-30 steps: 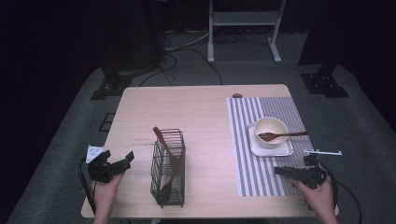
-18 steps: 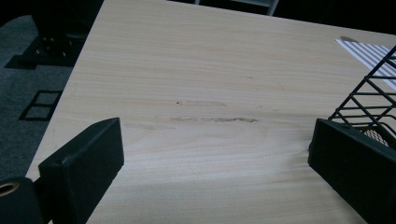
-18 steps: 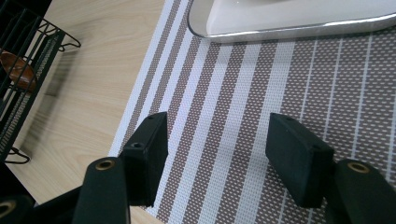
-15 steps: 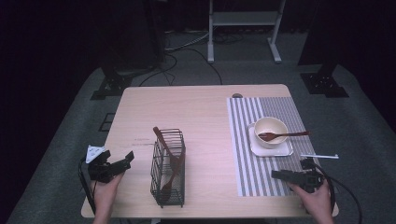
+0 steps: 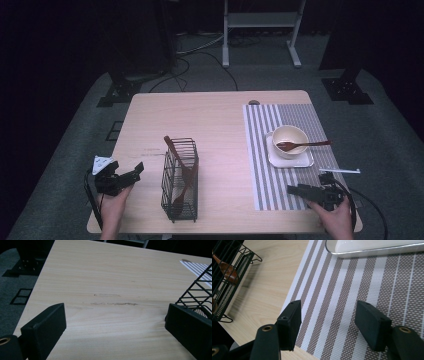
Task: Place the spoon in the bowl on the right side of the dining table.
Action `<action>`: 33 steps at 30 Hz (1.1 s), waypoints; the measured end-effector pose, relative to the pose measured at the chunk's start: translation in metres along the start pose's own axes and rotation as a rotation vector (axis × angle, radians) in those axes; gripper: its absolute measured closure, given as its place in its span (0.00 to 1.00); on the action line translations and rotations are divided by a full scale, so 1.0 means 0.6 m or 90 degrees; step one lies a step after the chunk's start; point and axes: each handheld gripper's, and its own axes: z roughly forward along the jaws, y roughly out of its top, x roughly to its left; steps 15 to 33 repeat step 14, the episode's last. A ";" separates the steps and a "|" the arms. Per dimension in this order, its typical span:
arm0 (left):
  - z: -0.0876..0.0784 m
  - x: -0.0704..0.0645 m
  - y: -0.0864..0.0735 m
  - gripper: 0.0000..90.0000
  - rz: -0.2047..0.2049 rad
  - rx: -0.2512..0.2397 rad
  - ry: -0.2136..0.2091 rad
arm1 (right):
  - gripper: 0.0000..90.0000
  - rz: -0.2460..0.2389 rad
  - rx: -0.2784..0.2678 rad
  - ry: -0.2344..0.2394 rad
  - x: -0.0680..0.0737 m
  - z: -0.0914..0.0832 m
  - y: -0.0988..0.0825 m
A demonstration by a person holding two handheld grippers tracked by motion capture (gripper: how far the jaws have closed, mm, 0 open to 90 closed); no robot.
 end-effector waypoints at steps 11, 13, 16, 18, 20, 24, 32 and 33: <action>-0.001 0.000 0.001 0.03 0.002 0.001 0.000 | 0.40 -0.020 0.001 -0.014 0.015 0.005 -0.018; -0.001 0.000 0.001 0.03 0.002 0.001 0.000 | 0.40 -0.024 -0.001 -0.016 0.015 0.005 -0.020; -0.001 0.000 0.001 0.03 0.002 0.000 0.000 | 0.40 -0.026 -0.003 -0.018 0.016 0.006 -0.021; -0.001 0.000 0.001 0.03 0.002 0.000 0.000 | 0.40 -0.026 -0.003 -0.018 0.016 0.006 -0.021; -0.001 0.000 0.001 0.03 0.002 0.000 0.000 | 0.40 -0.026 -0.003 -0.018 0.016 0.006 -0.021; -0.001 0.000 0.001 0.03 0.002 0.000 0.000 | 0.40 -0.026 -0.003 -0.018 0.016 0.006 -0.021; -0.001 0.000 0.001 0.03 0.002 0.000 0.000 | 0.40 -0.026 -0.003 -0.018 0.016 0.006 -0.021; -0.001 0.000 0.001 0.03 0.002 0.000 0.000 | 0.40 -0.026 -0.003 -0.018 0.016 0.006 -0.021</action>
